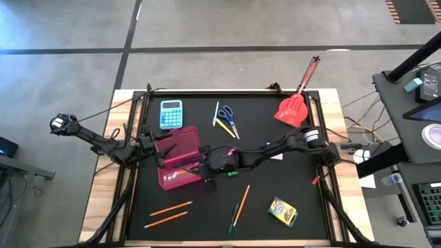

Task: Pack school essentials
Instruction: Put the yellow pencil into the pink supply box

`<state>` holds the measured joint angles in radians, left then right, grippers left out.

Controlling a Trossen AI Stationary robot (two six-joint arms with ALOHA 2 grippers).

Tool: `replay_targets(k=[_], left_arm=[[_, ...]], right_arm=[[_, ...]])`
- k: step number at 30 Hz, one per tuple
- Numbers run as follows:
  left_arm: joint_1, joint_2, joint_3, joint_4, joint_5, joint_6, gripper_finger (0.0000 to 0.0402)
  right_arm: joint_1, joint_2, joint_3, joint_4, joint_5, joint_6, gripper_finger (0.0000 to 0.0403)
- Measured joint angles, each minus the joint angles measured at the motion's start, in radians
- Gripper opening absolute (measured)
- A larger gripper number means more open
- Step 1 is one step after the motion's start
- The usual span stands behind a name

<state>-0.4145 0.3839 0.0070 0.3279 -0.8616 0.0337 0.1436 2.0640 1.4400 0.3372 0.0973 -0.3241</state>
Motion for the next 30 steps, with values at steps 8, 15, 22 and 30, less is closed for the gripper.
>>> replay_targets(k=[8,15,22,30], left_arm=[[0.000,0.000,0.000,0.000,0.000,0.000,0.0203],[0.000,0.000,0.000,0.000,0.000,0.000,0.0203],[0.000,0.000,0.000,0.000,0.000,0.000,0.0203],[0.000,0.000,0.000,0.000,0.000,0.000,0.0203]], right_arm=[[0.000,0.065,0.135,-0.173,0.037,0.018,0.0021],[-0.003,0.060,0.151,-0.218,0.035,0.049,0.0078],[0.001,0.048,0.182,-0.303,0.102,0.054,0.0120],[0.056,-0.067,0.216,-0.545,0.159,0.066,0.0109]])
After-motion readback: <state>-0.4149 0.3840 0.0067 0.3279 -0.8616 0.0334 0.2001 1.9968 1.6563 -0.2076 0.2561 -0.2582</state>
